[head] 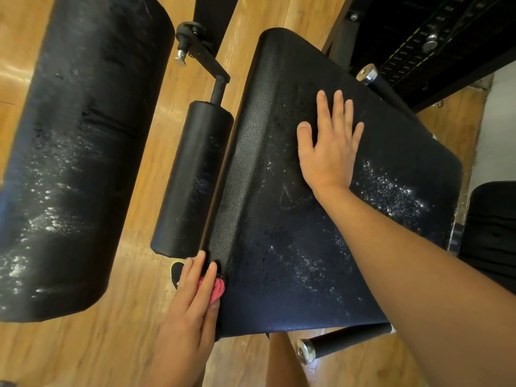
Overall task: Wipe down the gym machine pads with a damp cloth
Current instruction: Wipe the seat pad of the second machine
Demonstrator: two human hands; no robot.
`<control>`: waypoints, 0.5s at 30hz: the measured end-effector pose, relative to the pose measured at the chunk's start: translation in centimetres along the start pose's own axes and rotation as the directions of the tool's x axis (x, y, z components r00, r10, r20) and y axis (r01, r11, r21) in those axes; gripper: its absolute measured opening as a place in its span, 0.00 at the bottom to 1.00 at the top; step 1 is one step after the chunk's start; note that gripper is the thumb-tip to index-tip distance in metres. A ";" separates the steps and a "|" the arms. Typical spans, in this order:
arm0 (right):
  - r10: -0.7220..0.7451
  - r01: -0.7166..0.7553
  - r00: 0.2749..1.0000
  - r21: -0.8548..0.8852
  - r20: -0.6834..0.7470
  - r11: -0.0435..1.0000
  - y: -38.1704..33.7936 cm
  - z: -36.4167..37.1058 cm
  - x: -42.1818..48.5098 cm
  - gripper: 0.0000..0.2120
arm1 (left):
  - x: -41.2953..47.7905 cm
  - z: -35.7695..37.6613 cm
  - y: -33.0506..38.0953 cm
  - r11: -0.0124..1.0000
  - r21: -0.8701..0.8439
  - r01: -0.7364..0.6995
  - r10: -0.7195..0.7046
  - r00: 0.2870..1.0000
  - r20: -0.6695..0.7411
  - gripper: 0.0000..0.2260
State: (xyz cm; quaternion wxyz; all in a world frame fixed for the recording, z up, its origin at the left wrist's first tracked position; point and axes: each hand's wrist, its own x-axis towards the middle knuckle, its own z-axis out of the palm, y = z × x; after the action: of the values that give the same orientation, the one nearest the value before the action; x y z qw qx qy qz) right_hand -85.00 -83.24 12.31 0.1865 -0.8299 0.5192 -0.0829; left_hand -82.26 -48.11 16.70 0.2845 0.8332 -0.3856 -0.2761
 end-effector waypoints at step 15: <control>-0.003 0.003 1.000 0.001 -0.003 1.000 0.4 0.5 -0.3 0.30 | 22.0 0.0 7.5 0.990 0.045 -0.132 0.134 0.990 -0.036 0.23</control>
State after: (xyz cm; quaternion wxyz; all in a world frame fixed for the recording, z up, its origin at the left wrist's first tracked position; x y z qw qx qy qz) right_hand -85.30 -83.02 11.73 0.1862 -0.8305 0.5180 -0.0849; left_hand -73.76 -69.75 16.57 0.2920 0.8167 -0.4404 -0.2320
